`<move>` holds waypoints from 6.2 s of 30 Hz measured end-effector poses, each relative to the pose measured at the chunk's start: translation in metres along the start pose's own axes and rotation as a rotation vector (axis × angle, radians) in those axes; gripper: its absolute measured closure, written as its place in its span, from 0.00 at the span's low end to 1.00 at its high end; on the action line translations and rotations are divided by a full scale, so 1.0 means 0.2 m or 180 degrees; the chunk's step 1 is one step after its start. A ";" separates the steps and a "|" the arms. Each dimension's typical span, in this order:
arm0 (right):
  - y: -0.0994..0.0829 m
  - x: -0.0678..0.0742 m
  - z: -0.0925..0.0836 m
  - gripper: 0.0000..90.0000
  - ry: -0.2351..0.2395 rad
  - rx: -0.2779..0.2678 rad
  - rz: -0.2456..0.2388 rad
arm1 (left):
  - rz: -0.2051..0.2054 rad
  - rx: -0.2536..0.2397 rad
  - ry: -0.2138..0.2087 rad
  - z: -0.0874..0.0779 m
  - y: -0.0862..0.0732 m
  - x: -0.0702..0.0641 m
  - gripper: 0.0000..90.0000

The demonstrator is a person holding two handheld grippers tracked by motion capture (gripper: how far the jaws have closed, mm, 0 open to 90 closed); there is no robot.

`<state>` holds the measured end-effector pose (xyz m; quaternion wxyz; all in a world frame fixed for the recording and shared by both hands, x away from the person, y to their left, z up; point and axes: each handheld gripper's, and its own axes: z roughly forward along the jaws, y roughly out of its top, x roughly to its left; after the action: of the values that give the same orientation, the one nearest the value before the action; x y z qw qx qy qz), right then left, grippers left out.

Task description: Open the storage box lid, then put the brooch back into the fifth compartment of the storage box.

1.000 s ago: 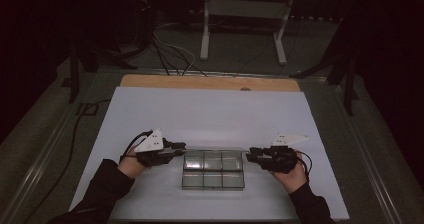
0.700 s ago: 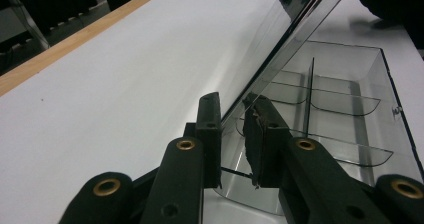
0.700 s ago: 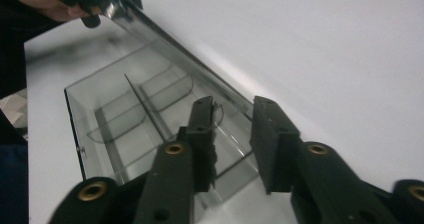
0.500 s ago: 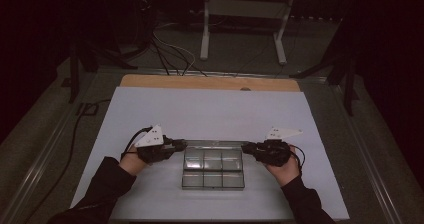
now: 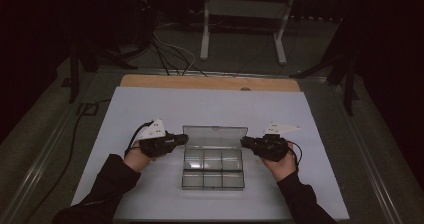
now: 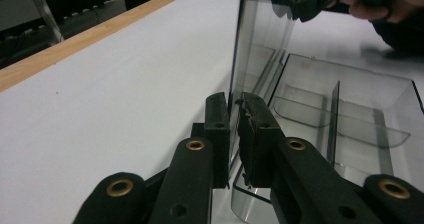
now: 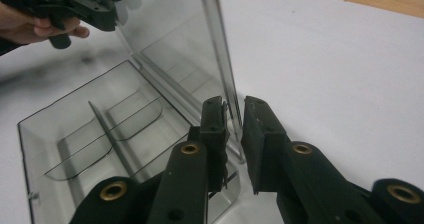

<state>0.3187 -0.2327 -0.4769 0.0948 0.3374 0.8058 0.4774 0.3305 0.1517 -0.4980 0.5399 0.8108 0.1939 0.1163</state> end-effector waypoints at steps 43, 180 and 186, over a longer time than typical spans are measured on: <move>0.05 -0.08 0.18 0.79 -0.0266 0.0143 0.0692 | -0.0900 0.0095 0.0112 0.12 -0.03 0.14 0.81; -0.14 -0.11 -0.25 0.00 -0.0037 -0.0130 0.0177 | -0.0911 0.0200 0.0006 -0.26 -0.20 -0.13 0.01; -0.19 -0.13 -0.27 0.00 -0.0130 -0.0079 0.0228 | -0.0899 0.0200 0.0014 -0.26 -0.21 -0.13 0.01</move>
<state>0.2958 -0.2992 -0.4849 0.0983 0.3745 0.7851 0.4834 0.2783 0.1975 -0.5150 0.5248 0.7917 0.3108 0.0348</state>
